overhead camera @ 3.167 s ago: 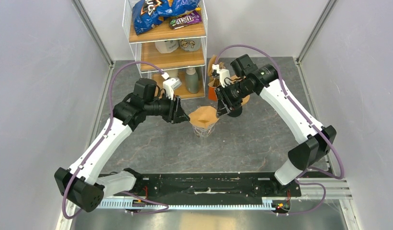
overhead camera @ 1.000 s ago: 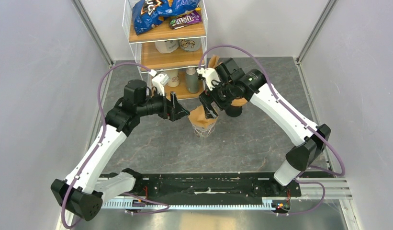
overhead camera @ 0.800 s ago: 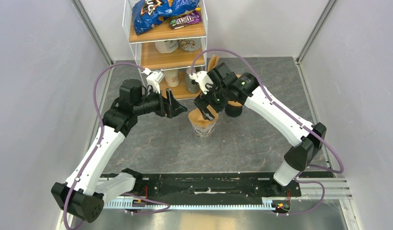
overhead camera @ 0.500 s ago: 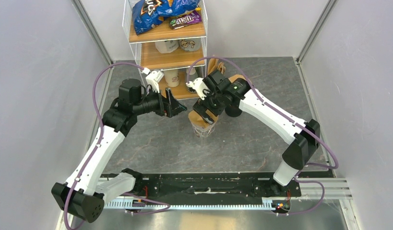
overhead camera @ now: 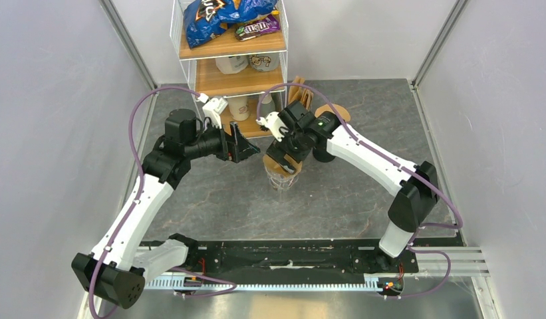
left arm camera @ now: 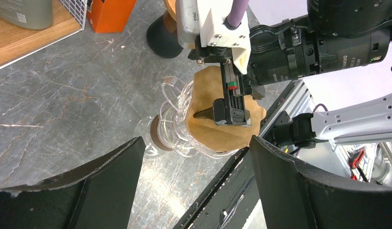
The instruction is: Place the coffee filter in the dripper
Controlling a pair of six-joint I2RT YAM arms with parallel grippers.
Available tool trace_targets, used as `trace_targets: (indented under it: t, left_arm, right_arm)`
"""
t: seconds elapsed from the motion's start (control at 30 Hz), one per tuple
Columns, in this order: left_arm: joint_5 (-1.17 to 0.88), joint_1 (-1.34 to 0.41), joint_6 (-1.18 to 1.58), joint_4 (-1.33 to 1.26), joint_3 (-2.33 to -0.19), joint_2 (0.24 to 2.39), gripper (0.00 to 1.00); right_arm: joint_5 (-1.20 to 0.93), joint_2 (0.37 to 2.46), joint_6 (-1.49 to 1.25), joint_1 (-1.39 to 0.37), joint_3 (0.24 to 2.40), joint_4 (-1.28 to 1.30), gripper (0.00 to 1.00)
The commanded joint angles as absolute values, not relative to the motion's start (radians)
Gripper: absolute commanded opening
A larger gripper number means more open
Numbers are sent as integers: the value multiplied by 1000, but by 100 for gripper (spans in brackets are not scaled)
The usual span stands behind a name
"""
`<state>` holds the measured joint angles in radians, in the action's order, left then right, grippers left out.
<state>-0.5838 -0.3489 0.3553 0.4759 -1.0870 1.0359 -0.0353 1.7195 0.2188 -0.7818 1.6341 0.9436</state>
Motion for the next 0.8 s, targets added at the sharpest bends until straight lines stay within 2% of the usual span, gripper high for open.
trace_targets:
  t: [0.0, 0.77]
  left_arm:
    - [-615, -344, 368, 438, -1097, 1041, 89]
    - [-621, -341, 343, 454, -1101, 1041, 92]
  right_arm:
    - [-12, 1727, 239, -787, 1623, 917, 97]
    - [-13, 1734, 243, -787, 1632, 936, 97]
